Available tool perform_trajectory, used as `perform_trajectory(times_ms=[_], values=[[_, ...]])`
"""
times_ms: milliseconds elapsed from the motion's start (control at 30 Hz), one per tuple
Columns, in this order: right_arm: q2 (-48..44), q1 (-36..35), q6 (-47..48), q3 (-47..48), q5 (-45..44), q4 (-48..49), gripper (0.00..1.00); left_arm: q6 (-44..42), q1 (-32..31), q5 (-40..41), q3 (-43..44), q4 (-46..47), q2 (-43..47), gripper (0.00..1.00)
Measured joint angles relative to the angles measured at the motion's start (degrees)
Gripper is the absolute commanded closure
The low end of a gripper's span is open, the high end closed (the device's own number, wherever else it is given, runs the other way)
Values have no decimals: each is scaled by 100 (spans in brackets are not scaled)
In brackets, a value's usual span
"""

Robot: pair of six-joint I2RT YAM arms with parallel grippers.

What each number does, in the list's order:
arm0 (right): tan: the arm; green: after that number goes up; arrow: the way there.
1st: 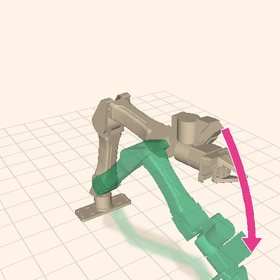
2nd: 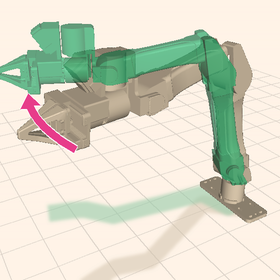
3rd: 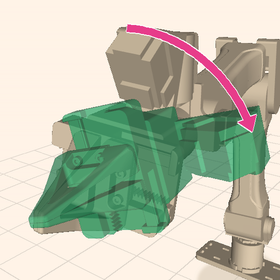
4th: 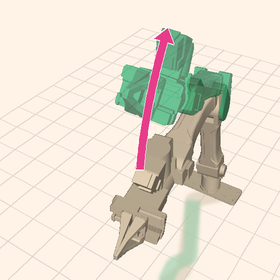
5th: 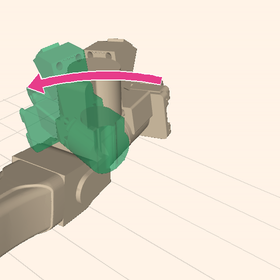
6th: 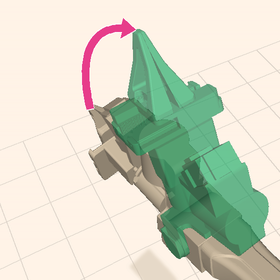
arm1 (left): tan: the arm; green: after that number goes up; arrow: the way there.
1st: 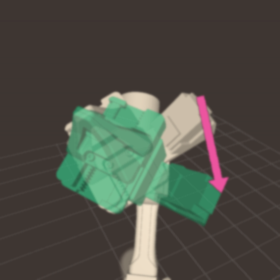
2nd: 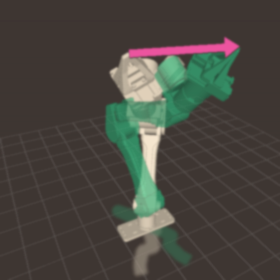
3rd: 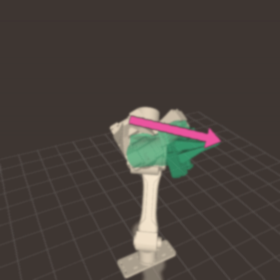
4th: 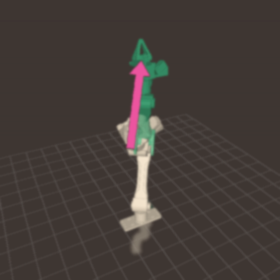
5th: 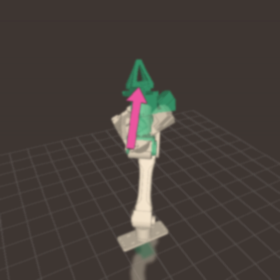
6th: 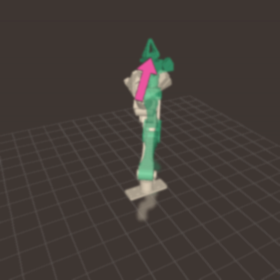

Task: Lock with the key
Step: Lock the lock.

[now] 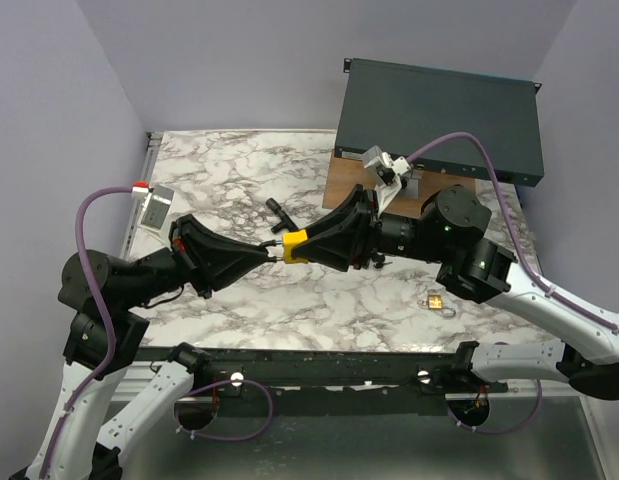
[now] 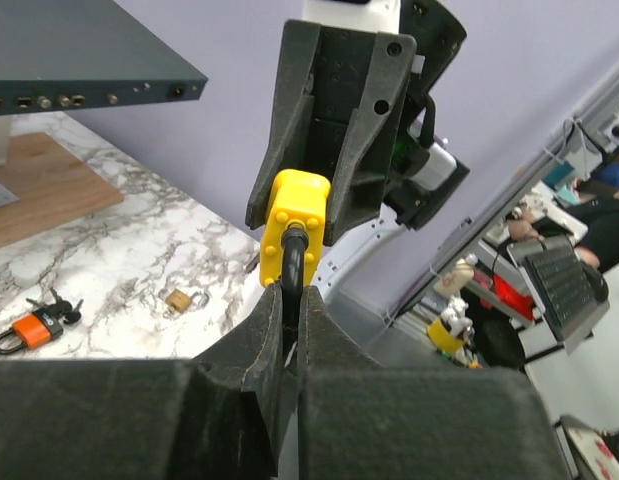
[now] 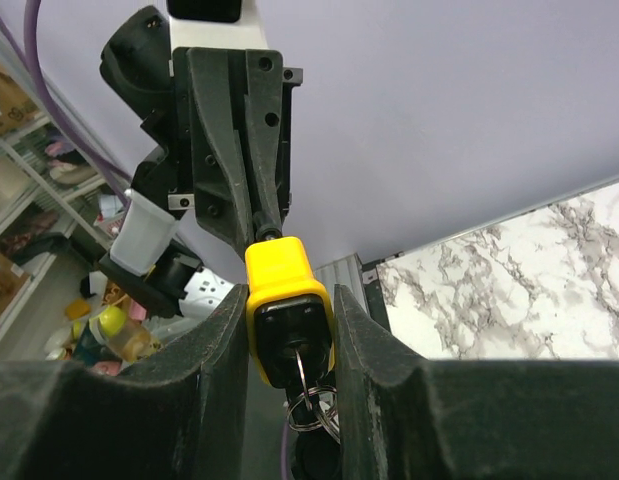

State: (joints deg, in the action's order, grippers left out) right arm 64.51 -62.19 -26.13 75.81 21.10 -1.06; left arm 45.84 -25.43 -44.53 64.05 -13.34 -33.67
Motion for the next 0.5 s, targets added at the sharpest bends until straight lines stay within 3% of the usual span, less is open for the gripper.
perform_trajectory(times_ms=[200,500], values=[[57,0,-151,0,-98,208,99,76,-59,531,-13,-4,127,100],[136,4,-400,20,-20,293,99,-190,-83,616,149,-238,127,100]])
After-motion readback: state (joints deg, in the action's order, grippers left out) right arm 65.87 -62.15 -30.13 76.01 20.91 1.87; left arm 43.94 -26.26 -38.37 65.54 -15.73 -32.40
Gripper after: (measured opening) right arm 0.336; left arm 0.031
